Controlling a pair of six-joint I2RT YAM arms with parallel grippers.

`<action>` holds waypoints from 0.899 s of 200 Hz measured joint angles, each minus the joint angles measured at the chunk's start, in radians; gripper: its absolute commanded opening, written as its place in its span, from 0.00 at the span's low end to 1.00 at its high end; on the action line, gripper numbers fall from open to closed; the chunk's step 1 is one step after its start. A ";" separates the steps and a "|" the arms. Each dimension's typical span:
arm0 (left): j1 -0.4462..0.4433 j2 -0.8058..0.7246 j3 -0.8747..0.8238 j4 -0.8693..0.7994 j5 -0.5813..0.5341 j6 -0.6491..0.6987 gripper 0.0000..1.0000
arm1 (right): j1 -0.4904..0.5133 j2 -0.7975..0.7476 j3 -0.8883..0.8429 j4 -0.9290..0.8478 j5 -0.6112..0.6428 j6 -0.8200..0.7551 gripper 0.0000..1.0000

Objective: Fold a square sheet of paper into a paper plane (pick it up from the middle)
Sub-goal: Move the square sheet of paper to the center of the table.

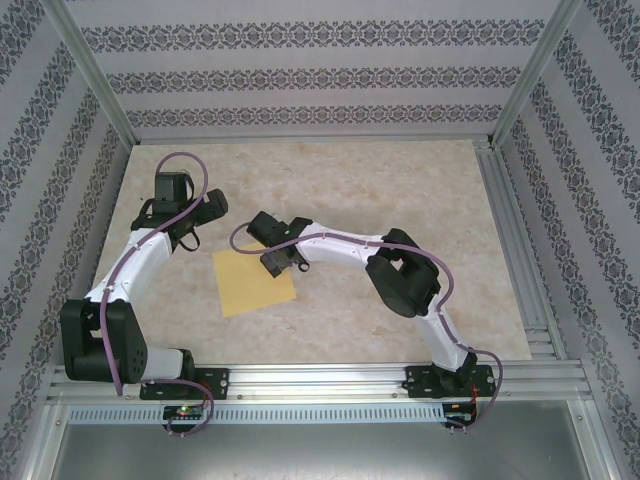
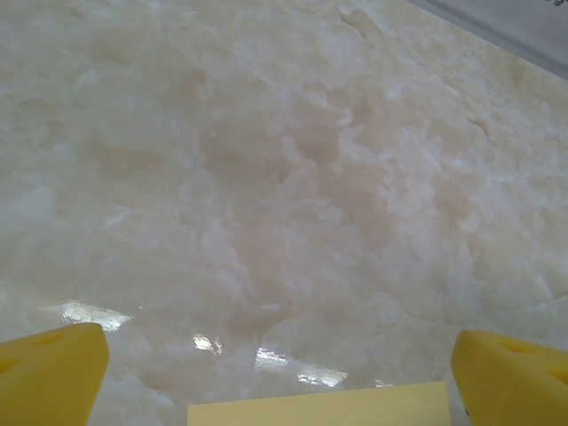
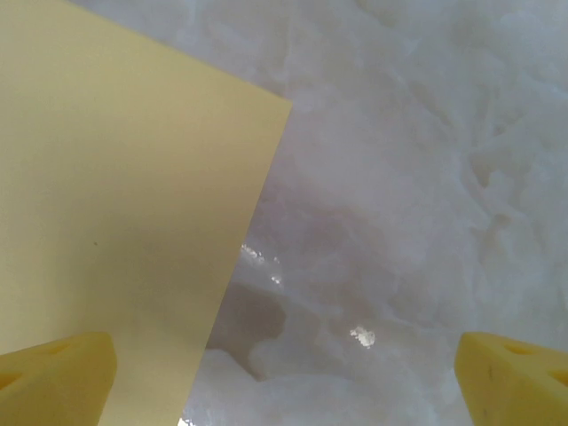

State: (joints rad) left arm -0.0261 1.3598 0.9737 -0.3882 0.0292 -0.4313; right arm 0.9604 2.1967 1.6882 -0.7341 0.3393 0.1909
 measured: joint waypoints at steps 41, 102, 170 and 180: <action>0.008 0.000 0.000 0.000 -0.001 0.000 1.00 | -0.001 0.017 -0.010 -0.001 -0.003 -0.010 0.98; 0.013 0.000 0.000 0.000 0.000 0.000 1.00 | -0.077 -0.129 -0.261 0.140 -0.032 -0.053 0.98; 0.013 0.000 0.000 0.000 0.001 0.000 1.00 | -0.309 -0.297 -0.444 0.078 -0.053 -0.141 0.98; 0.013 0.000 0.000 0.000 0.004 0.000 1.00 | -0.305 -0.310 -0.428 0.043 -0.055 -0.127 0.98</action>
State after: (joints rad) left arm -0.0132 1.3598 0.9737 -0.3885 0.0330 -0.4316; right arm 0.6552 1.8866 1.2602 -0.6910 0.2844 0.0639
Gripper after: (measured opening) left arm 0.998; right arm 0.980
